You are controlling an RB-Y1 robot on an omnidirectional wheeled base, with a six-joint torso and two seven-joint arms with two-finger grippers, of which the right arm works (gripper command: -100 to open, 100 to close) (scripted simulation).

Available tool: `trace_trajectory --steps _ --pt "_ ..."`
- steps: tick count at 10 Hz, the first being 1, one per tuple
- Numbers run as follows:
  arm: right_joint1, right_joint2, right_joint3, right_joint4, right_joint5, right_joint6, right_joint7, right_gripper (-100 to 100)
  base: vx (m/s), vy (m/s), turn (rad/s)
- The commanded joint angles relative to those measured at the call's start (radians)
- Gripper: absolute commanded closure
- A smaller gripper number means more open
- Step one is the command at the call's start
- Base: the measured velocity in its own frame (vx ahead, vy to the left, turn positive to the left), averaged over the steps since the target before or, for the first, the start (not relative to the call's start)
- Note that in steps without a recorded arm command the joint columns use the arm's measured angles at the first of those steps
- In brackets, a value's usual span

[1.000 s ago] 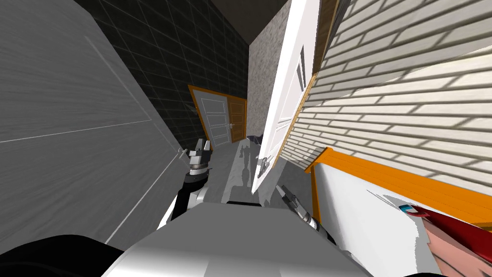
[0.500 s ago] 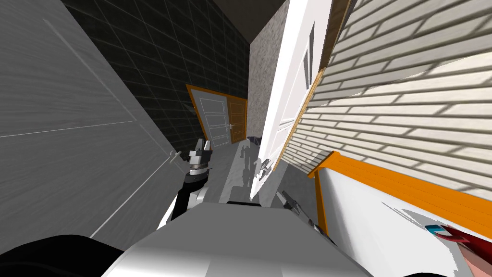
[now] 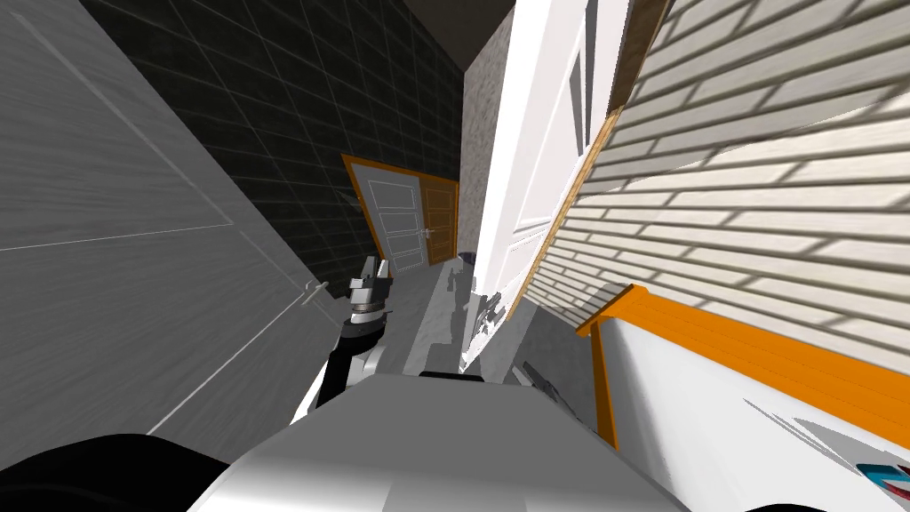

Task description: Push the door open

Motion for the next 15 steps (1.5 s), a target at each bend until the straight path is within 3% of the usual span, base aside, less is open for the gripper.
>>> trace_trajectory --steps 1,11,15 --pt "0.005 0.003 -0.005 0.005 0.012 -0.010 -0.012 -100 0.042 -0.057 0.007" --pt "0.019 0.010 -0.043 0.053 0.082 -0.074 -0.092 -100 0.071 -0.083 0.012" --pt "0.013 0.011 -0.036 0.047 0.080 -0.055 -0.089 -100 0.093 0.054 0.019"
